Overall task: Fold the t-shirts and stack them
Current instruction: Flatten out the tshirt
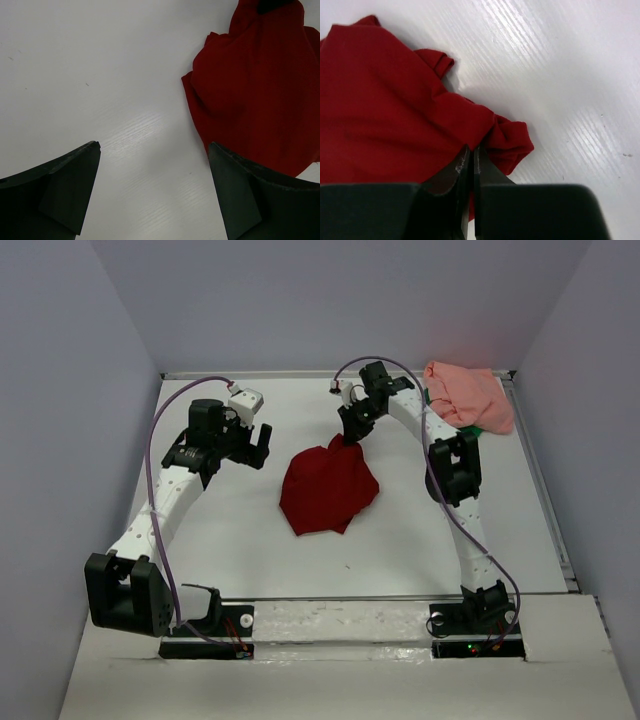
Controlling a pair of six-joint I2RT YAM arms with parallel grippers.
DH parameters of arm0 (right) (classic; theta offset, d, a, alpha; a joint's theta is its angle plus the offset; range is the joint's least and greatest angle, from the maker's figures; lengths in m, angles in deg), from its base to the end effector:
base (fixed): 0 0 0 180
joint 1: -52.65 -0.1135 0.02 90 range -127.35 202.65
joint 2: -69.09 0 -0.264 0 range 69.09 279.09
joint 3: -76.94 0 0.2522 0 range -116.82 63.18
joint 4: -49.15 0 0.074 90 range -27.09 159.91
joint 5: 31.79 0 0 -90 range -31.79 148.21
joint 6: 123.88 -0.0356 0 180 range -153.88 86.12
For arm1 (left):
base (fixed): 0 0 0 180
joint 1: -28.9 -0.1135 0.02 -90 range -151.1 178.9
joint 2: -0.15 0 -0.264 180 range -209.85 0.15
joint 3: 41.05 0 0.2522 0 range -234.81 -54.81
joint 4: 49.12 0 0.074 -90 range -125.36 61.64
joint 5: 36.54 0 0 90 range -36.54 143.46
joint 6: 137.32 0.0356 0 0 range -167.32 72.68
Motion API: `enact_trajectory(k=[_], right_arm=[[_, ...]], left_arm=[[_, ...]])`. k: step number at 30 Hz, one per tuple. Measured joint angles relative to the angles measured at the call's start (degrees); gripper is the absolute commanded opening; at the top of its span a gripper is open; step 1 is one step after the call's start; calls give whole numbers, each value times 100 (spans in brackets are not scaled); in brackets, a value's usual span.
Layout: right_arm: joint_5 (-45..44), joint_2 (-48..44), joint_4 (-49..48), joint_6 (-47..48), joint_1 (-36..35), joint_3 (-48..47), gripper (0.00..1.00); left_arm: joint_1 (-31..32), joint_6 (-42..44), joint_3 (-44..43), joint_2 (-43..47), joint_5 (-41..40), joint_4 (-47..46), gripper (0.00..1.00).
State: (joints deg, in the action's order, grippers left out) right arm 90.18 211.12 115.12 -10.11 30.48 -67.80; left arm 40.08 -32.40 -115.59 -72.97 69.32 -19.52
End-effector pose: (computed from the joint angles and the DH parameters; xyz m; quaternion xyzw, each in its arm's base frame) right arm 0.4809 0.2163 0.1948 -0.4236 0.8363 0.2648 0.2260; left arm 0.2835 -0.0659 0.3213 0.2609 0.8118 -0.1017 0.5124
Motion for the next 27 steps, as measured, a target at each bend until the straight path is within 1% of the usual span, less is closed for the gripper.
enact_trajectory(k=[15,21,27], right_arm=[[-181,-83,57,-4,-2,26,0],[-343,-699,181,-7,-2,-138,0],[-428,-1661,181,-2,-2,-409,0]], left_arm=[[0,2,0,0,26,0,98],[0,0,0,0,42,0,98],[0,2,0,0,37,-2,98]])
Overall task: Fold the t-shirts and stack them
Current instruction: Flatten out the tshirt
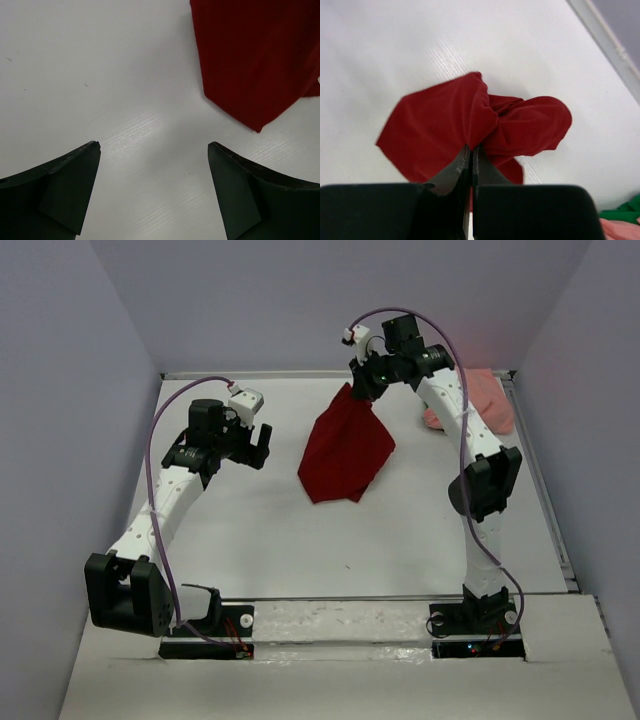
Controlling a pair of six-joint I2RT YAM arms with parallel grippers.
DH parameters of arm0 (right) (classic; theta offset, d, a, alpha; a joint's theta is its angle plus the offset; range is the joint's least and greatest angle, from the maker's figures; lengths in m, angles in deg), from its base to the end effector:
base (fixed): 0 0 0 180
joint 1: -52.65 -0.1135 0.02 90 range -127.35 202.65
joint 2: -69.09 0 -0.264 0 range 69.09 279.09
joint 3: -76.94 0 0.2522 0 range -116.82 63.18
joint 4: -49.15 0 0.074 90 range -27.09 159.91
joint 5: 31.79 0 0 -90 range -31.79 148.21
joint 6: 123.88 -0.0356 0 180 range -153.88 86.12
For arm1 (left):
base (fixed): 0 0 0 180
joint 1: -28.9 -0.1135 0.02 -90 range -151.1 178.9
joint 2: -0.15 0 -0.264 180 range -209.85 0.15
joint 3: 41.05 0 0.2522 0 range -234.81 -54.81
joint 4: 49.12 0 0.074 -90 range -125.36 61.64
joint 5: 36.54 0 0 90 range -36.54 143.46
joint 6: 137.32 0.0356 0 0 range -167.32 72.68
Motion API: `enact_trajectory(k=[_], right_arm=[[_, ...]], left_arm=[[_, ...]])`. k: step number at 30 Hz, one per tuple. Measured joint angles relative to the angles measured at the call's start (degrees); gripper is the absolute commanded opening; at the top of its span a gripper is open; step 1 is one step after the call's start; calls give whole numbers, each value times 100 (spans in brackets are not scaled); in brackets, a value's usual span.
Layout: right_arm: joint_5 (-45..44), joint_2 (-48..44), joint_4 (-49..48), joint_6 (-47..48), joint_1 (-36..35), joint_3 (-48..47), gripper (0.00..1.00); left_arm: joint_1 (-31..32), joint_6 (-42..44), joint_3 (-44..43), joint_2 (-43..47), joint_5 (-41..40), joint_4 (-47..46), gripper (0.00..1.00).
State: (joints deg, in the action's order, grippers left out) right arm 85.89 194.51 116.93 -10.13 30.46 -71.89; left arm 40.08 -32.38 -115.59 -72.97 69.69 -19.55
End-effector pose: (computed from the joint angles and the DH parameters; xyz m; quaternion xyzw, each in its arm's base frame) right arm 0.4381 0.1966 0.3550 -0.4347 0.7878 0.2154 0.3795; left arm 0.2834 -0.0662 0.3213 0.2626 0.8109 -0.1043 0.5125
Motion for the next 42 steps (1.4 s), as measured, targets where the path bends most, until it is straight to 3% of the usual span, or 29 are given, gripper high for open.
enact_trajectory(k=[7,26,32,42], right_arm=[[-52,-636,-2,4,0,-72,0],[-120,-872,74,-107,-17,-487,0],[-1008,-927,-87,52,-92,-442,0],[-2592,-1718,-723,538,61,678,0]], left_arm=[[0,17,0,2,-20,-4,98],[0,22,0,7,-39,-2,95],[0,22,0,7,-42,-2,95],[0,20,0,20,-35,-2,95]])
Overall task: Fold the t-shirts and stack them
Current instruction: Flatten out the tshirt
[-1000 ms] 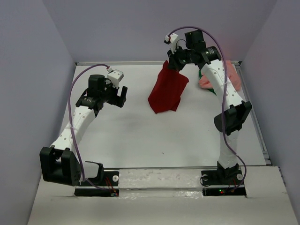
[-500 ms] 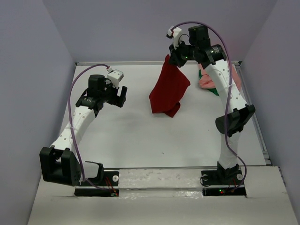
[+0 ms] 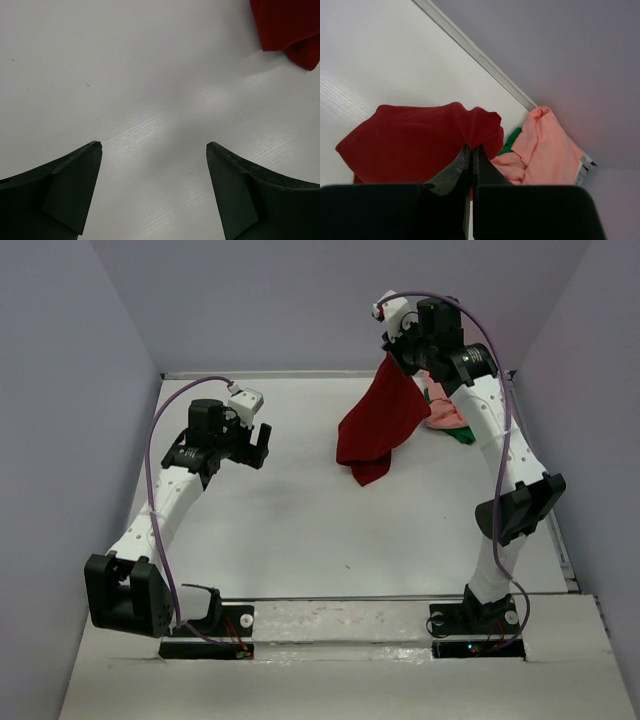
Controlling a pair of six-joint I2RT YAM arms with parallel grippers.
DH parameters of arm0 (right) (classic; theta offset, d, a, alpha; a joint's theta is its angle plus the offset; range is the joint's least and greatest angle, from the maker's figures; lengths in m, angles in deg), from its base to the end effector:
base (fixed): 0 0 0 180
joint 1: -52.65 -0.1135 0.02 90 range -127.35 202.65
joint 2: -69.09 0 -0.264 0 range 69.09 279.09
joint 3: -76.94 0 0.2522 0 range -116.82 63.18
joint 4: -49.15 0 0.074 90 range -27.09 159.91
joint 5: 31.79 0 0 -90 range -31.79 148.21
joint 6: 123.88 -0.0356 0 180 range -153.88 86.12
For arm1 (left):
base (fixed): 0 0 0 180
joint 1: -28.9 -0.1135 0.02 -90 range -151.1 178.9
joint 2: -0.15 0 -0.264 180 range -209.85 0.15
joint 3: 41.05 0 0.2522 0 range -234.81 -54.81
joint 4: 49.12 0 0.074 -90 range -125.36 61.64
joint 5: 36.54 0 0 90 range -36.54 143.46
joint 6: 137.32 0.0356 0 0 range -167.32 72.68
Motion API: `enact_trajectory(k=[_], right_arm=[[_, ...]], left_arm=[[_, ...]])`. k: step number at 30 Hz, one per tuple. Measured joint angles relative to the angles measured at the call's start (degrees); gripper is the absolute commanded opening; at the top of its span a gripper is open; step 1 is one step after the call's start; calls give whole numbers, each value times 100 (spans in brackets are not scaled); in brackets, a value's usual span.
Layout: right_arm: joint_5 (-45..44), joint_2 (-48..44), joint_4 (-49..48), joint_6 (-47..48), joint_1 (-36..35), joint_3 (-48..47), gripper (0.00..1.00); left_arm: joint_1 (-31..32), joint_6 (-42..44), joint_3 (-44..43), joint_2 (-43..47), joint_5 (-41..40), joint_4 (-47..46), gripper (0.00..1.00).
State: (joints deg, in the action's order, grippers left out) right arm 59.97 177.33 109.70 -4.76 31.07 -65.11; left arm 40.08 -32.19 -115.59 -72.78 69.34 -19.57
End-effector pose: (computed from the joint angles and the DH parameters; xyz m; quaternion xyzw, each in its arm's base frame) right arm 0.3809 0.1518 0.4553 -0.3718 0.7659 -0.0214 0.5241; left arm 0.2828 -0.0658 0.3222 0.2625 0.8102 -0.1007 0.5143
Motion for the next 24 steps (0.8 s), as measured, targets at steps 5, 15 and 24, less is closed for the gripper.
enact_trajectory(k=[5,15,24], right_arm=[[-627,-33,-160,44,278,142,0],[-1550,151,-610,33,1130,964,0],[-1567,962,-723,-155,1751,1965,0]], left_arm=[[0,0,0,48,17,-7,95],[0,0,0,50,52,-13,95],[11,0,0,50,146,-13,95]])
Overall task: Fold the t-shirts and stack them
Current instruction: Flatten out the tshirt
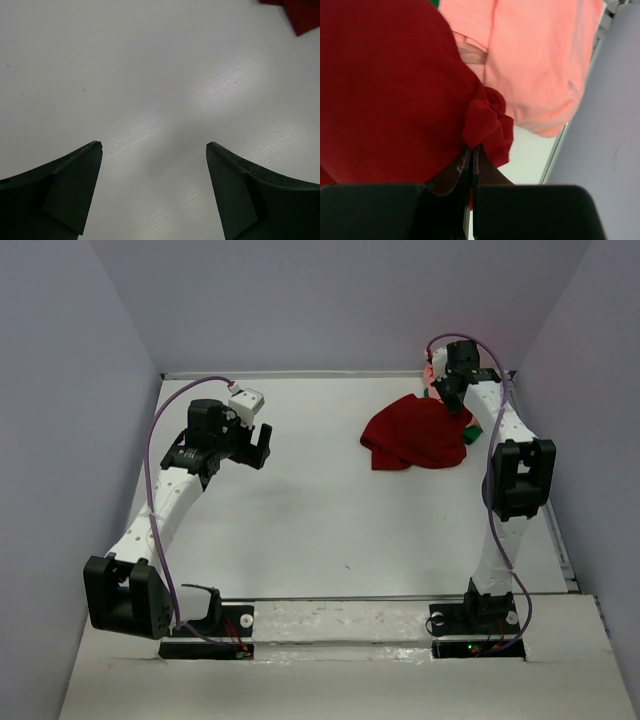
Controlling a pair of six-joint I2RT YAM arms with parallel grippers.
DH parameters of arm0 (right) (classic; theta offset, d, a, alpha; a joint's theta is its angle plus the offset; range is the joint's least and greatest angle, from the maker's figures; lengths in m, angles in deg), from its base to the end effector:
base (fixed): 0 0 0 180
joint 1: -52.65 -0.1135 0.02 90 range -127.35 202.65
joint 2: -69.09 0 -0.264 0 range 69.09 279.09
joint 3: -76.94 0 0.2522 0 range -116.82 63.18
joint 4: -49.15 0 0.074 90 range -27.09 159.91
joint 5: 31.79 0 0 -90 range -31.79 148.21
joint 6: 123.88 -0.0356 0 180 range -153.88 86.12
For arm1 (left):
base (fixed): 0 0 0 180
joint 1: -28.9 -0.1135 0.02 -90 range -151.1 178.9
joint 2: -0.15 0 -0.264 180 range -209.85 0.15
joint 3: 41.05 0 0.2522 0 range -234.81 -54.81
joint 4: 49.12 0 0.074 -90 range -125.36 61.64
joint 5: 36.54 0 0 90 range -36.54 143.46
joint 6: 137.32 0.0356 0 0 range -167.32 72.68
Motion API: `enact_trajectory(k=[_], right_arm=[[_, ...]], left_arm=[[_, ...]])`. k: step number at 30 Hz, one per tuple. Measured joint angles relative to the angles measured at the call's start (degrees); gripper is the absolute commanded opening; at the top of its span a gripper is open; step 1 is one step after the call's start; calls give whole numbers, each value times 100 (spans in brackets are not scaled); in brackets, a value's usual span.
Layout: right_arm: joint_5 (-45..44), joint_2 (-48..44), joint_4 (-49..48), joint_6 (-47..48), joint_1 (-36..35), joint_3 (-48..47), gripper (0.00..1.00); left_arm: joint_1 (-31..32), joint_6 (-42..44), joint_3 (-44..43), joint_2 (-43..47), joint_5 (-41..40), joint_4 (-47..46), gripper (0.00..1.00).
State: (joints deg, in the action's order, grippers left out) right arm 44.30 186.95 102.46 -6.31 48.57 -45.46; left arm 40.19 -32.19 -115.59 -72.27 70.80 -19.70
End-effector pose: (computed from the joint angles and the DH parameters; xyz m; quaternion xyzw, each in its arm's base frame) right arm 0.4658 0.0246 0.2852 -0.2123 0.9055 -0.1821 0.3191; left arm 0.2806 -0.0668 0.3250 0.2693 0.8040 -0.1114 0.5183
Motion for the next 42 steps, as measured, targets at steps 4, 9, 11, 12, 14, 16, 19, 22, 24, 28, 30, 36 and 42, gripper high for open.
enact_trajectory(k=[4,9,11,12,14,16,19,22,24,28,30,36,42], right_arm=[[90,94,4,-59,-13,15,25],[79,177,50,-120,-24,-271,100],[116,181,79,-157,-24,-361,100],[173,181,90,-190,-24,-411,100],[304,179,107,-251,-24,-507,100],[535,166,164,-345,-22,-605,100],[1073,79,354,-525,-22,-782,100],[1458,-166,501,-671,-24,-791,100],[1631,-345,555,-717,-28,-776,100],[1884,-800,584,-791,-39,-505,100],[1943,-964,590,-793,-39,-289,100],[2041,-1071,619,-811,-39,330,100],[2031,-1071,632,-839,-39,557,100]], left_arm=[[9,0,0,0,24,0,95],[155,-4,0,-37,76,-2,95],[367,0,-28,-142,50,4,95],[479,0,-63,-232,50,13,95],[671,-4,-214,-472,61,72,95],[841,-7,-527,-811,55,177,87],[1165,-15,-1163,-1412,-20,243,83],[1574,-22,-1980,-2184,22,295,83],[1746,-28,-2328,-2568,46,251,83],[2061,-162,-3082,-3464,286,269,78],[2124,-267,-3423,-3851,452,262,78],[2225,-540,-3978,-4649,929,256,78],[2406,-782,-4374,-5243,1438,256,74]])
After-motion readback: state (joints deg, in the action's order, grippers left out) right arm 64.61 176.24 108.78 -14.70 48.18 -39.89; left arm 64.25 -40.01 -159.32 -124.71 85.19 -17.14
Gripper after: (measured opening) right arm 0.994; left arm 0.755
